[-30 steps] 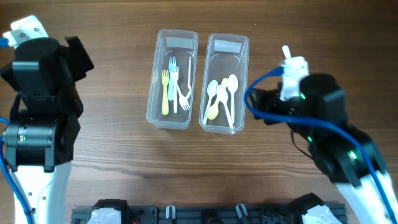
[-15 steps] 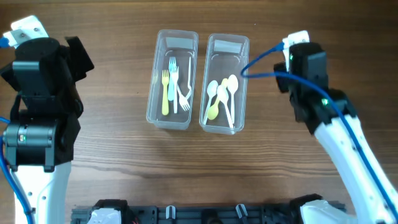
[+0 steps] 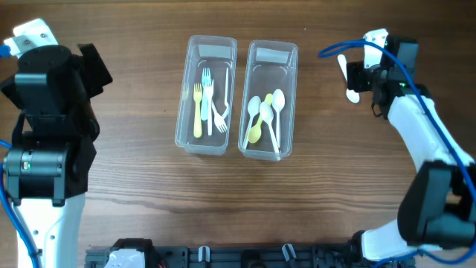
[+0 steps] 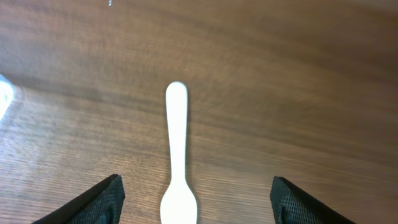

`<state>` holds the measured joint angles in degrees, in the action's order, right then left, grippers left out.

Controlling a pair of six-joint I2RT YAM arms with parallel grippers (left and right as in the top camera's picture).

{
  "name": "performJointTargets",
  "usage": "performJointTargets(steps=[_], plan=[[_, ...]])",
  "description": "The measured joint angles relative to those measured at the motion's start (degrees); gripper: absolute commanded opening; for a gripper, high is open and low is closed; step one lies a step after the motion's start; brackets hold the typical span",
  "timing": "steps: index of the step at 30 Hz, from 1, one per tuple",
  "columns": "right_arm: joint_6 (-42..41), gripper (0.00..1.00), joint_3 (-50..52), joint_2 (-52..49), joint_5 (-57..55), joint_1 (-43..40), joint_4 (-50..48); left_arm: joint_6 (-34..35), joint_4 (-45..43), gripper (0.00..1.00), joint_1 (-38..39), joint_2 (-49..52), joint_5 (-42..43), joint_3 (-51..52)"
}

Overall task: Pack container
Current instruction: 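Move the right gripper to the last white spoon and grasp it, then place the white spoon into the right container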

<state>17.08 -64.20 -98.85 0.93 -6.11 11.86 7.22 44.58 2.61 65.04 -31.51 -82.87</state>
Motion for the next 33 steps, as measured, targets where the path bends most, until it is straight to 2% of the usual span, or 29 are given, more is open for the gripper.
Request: performJointTargets(steps=[7,11,12,14,21,26,29,33], plan=[[0.4,0.76,0.0,-13.4,4.3,-1.0,-5.6,0.0,0.0,1.00,0.0,0.0,0.0,0.0],[0.6,0.73,-0.4,-16.3,6.2,-1.1,-7.3,0.0,0.0,1.00,0.0,0.0,0.0,0.0],[0.6,0.68,-0.6,-16.7,6.6,-1.2,-7.8,0.0,0.0,1.00,0.0,0.0,0.0,0.0],[0.5,0.43,-1.2,-17.4,7.4,-1.4,-8.2,0.0,0.0,1.00,0.0,0.0,0.0,0.0],[0.4,0.04,-2.0,-17.6,8.0,-1.4,-6.5,0.0,0.0,1.00,0.0,0.0,0.0,0.0],[-3.4,0.04,-2.6,-16.7,8.0,-1.6,-2.8,0.0,0.0,1.00,0.0,0.0,0.0,0.0],[-6.5,0.04,-1.0,-11.7,7.7,-1.6,0.2,0.0,0.0,1.00,0.0,0.0,0.0,0.0],[-10.8,0.04,-0.6,10.5,9.4,-1.5,1.7,0.0,0.1,1.00,0.0,0.0,0.0,0.0]])
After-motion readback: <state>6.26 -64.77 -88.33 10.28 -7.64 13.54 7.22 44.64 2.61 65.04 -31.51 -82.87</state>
